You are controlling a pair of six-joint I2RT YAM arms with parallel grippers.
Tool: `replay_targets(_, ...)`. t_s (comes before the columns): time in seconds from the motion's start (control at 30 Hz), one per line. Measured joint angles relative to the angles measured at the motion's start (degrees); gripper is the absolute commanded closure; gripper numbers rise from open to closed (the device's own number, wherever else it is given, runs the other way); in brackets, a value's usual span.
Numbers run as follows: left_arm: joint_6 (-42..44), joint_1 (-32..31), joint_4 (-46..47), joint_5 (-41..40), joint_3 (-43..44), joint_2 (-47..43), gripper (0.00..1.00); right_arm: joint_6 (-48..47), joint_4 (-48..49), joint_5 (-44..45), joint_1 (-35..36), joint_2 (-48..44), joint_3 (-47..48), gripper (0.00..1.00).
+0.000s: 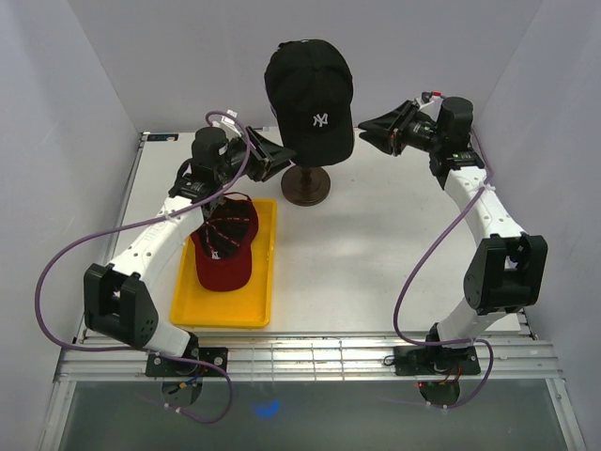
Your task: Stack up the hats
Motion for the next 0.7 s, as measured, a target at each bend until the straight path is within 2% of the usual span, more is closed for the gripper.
replay_targets(0.3, 0.6, 0.0, -1.2, 1.0, 0.6, 1.4, 0.56, -5.4, -5.8, 2.8, 0.0, 0.0, 4.9, 0.61)
replay_targets(0.7, 3.7, 0.0, -5.7, 1.2, 1.2, -0.4, 0.46, -8.4, -8.2, 5.0, 0.0, 0.0, 4.9, 0.6)
